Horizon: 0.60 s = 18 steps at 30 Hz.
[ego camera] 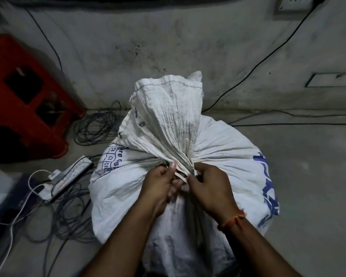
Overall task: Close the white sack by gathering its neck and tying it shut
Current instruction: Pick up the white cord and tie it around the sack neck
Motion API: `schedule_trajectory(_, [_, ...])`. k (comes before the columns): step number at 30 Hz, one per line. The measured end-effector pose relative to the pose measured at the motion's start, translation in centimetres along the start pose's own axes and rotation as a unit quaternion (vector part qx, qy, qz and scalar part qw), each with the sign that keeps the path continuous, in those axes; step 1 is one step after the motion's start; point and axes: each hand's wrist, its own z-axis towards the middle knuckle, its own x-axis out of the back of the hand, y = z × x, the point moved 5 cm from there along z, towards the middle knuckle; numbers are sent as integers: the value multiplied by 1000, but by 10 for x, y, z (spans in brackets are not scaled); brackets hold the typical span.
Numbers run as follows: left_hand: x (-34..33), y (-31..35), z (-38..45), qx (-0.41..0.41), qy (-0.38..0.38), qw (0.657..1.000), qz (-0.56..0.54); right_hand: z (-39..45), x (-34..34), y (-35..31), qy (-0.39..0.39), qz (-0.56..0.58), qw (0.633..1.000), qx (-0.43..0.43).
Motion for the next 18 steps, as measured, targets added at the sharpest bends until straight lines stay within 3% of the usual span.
schedule_trajectory(4, [2, 5, 3, 20, -18, 998, -59, -8, 2, -15, 43, 67, 996, -27])
schedule_trajectory(11, [26, 27, 12, 25, -13, 990, -136, -7, -41, -4, -7, 154, 987, -43])
schedule_trajectory(14, [33, 28, 16, 26, -6, 990, -137, -5, -51, 8, 17, 221, 971, -92])
schedule_trajectory(18, [38, 29, 22, 12, 14, 994, -105, -1, -65, 9, 11, 226, 971, -79])
